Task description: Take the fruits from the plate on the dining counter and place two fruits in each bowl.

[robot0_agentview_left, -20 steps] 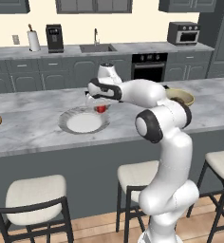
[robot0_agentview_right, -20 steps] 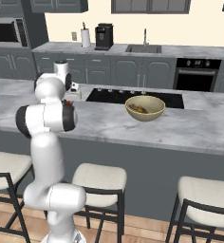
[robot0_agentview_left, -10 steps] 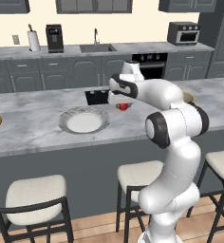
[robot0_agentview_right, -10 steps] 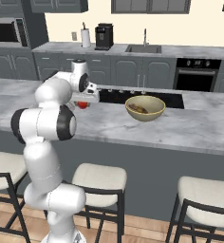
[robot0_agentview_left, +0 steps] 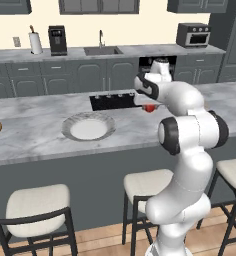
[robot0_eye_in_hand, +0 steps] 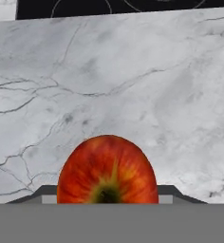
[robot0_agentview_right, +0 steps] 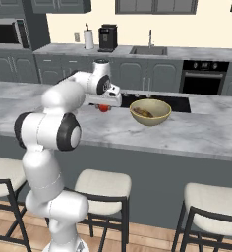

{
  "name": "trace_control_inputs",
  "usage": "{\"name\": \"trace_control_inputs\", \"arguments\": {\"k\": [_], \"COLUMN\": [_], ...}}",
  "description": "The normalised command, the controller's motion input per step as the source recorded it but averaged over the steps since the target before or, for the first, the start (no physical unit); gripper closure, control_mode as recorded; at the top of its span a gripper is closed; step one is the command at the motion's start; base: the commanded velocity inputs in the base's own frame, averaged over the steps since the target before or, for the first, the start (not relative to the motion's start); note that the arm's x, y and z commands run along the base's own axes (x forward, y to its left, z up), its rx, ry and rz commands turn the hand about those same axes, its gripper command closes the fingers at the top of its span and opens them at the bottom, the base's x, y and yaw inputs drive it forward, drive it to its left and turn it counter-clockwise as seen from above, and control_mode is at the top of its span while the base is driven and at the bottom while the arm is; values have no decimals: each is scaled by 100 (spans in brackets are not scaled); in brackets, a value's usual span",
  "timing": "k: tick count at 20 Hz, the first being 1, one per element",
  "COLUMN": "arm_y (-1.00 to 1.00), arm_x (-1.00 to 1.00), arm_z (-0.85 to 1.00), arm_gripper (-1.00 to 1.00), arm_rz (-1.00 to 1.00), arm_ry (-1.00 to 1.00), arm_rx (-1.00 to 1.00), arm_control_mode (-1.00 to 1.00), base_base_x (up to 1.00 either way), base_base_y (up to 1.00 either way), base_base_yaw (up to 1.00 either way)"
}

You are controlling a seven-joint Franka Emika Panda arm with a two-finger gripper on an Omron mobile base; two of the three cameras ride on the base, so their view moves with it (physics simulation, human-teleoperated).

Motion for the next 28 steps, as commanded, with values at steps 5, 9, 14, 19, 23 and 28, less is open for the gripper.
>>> {"name": "trace_control_inputs", "arguments": {"k": [5,9,14,19,23,28], "arm_y": [-78,-78,-82,-54,6,30], "arm_x": [-14,-1,0,0,27,71], "arm_z": [21,1,1,2,-10,-23], "arm_gripper": [100,100,100,100,100,100], "arm_rz": [-10,-11,-13,-14,-3,0], "arm_ry": [4,1,1,3,0,0], "arm_rx": [0,0,0,0,-1,-1], "arm_control_mode": [-100,-100,-100,-100,-100,-100], "base_base_x": [0,0,0,0,0,0], "base_base_y": [0,0,0,0,0,0], "base_base_yaw": [0,0,0,0,0,0]}}
